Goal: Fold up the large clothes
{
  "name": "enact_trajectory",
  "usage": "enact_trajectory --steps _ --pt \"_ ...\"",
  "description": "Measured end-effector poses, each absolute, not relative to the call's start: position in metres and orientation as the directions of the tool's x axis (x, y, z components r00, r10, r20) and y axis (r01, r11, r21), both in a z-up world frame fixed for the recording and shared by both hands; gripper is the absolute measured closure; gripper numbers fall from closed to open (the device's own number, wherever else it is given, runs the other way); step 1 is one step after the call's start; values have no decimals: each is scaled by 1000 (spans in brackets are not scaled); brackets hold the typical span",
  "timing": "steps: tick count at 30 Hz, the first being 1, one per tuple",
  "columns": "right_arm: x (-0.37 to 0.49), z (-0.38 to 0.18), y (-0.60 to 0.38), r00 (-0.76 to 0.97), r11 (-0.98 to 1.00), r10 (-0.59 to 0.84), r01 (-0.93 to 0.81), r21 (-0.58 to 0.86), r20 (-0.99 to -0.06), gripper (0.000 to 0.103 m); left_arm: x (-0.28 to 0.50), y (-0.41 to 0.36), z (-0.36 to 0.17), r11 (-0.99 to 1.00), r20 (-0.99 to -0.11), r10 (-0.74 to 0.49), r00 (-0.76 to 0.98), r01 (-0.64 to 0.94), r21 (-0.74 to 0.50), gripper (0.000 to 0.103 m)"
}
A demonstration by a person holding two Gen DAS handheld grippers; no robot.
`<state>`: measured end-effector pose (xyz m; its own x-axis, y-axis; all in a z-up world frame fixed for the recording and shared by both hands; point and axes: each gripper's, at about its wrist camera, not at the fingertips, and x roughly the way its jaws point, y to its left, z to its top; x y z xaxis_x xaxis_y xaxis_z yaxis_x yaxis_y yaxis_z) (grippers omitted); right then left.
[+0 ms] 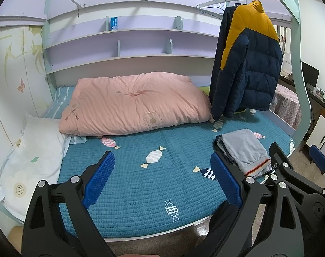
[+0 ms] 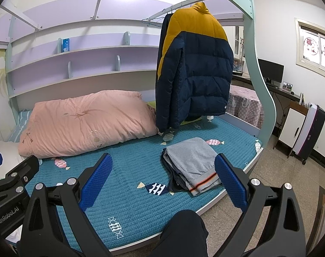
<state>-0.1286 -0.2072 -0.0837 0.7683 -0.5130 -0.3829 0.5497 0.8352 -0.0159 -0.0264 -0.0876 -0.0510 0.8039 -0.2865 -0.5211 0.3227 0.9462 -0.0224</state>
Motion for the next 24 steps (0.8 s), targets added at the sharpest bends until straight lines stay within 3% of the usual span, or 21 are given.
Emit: enact_trajectory --steps 24 --pt "-132 -84 -207 766 832 -519 555 -16 -379 10 -26 -86 -49 943 -523 -293 800 332 -21 12"
